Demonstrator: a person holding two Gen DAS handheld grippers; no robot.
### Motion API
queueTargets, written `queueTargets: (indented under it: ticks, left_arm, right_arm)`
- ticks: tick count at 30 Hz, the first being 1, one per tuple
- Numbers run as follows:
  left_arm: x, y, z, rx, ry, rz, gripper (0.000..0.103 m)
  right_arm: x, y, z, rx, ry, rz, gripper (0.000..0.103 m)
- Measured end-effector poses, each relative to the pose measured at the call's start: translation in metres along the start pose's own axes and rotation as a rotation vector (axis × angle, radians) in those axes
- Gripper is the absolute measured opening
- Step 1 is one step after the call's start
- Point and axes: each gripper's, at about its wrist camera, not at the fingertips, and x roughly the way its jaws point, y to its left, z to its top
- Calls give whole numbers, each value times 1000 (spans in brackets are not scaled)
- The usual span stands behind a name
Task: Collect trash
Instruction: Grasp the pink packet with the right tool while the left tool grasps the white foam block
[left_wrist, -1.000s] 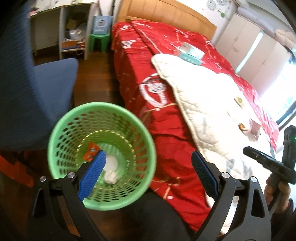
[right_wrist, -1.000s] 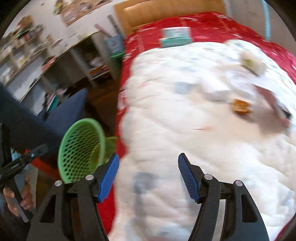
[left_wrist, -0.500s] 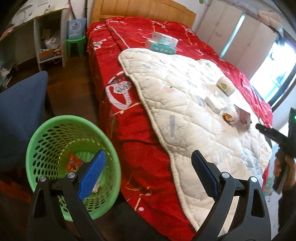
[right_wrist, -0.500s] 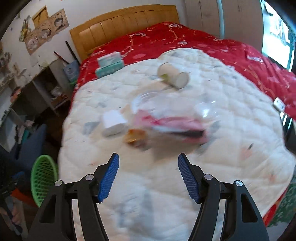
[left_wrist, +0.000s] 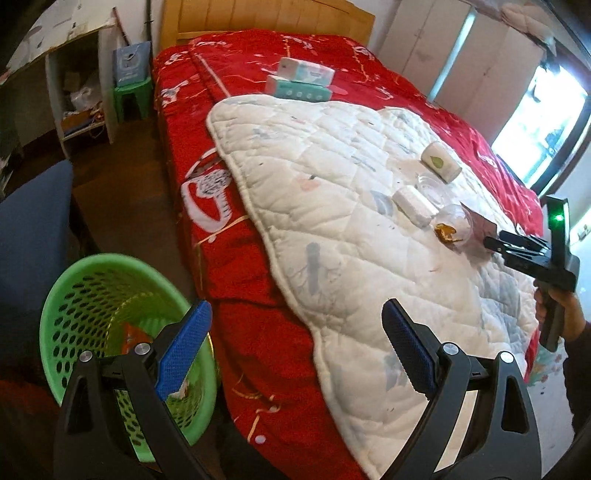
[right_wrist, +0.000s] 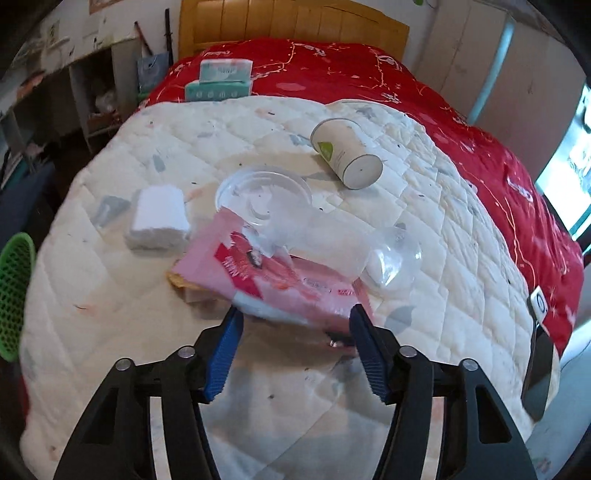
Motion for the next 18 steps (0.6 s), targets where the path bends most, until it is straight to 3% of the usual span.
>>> queueTargets:
  ticks: [7, 11, 18]
  left_arm:
    - [26, -39, 25, 90, -1, -39, 92]
    - [43, -69, 41, 171, -6, -62, 92]
    - [80, -122, 66, 314, -7, -113, 92]
  right_arm:
    - [14, -3, 4, -36, -5, -37, 32]
    - [5, -11, 2, 1, -28, -8, 19]
    - [-15, -34, -8, 123, -59, 63, 9]
